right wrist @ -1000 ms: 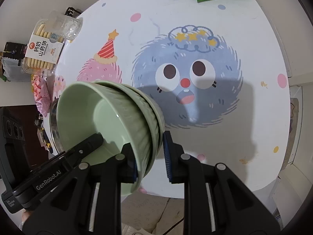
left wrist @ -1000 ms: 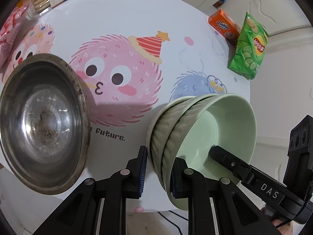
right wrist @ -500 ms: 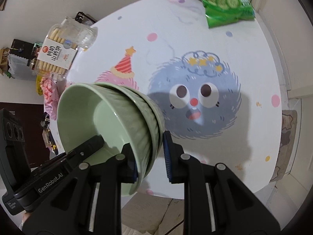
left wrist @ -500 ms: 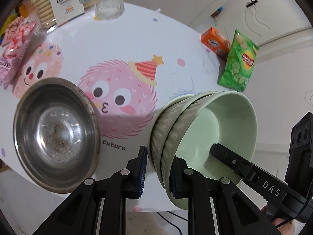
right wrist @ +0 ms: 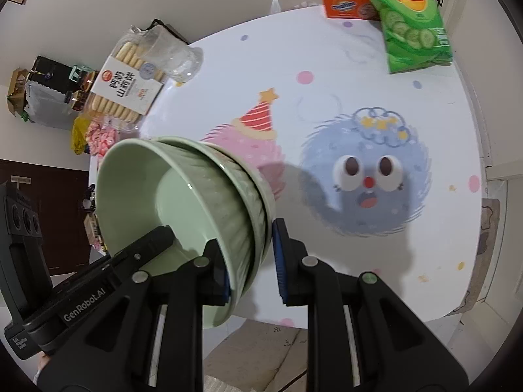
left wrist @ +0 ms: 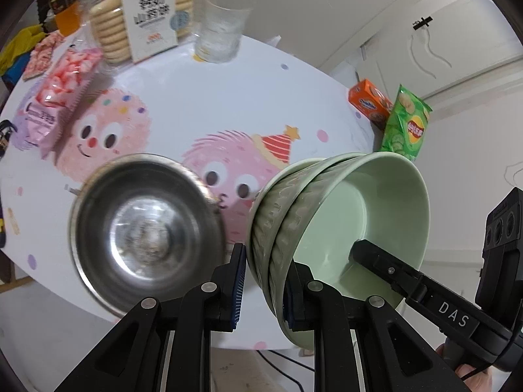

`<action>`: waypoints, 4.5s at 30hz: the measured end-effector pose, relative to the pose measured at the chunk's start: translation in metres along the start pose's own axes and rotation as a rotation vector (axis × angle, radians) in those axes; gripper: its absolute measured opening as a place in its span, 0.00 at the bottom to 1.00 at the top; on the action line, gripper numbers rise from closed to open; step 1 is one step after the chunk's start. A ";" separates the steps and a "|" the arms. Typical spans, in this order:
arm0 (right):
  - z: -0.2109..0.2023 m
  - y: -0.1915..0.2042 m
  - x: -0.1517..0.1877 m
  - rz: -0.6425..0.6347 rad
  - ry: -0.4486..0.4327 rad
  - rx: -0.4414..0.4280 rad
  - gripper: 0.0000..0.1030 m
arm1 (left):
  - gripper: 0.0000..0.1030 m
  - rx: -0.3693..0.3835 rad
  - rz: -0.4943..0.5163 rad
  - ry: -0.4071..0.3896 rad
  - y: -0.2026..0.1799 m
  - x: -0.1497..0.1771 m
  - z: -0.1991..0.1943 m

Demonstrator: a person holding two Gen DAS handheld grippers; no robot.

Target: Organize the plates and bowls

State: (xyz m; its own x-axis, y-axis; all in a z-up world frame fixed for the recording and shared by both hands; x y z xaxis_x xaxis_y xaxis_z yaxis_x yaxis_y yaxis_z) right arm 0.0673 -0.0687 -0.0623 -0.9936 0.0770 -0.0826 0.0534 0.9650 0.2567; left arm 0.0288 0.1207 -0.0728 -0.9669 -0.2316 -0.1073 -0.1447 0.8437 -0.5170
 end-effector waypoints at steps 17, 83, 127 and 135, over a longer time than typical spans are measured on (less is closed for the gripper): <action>0.046 0.118 0.043 -0.095 0.066 -0.023 0.23 | 0.18 -0.056 -0.094 -0.022 0.119 0.000 -0.054; -0.024 0.107 0.138 -0.182 -0.520 0.325 1.00 | 1.00 -0.170 0.179 -0.213 0.119 0.063 -0.085; -0.020 0.074 0.152 -0.072 -0.429 0.308 1.00 | 1.00 -0.279 0.251 -0.280 0.090 0.076 -0.088; -0.019 0.071 0.153 -0.064 -0.422 0.308 1.00 | 1.00 -0.282 0.254 -0.279 0.091 0.076 -0.089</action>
State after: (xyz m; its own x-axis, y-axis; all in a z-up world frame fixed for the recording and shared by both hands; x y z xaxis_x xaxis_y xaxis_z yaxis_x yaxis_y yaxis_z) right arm -0.0827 0.0066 -0.0386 -0.8729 0.0484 -0.4855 0.0835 0.9952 -0.0509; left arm -0.0767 0.2228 -0.0523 -0.8912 -0.0895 -0.4446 0.0004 0.9802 -0.1980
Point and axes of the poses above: each gripper's, at about its wrist camera, not at the fingertips, and z roughly the way its jaws point, y to its left, x to its underside, the point moved 1 cm from there along z, roughly the way its jaws point, and after that the axes turned 8 degrees about x, right-handed, at the moved point
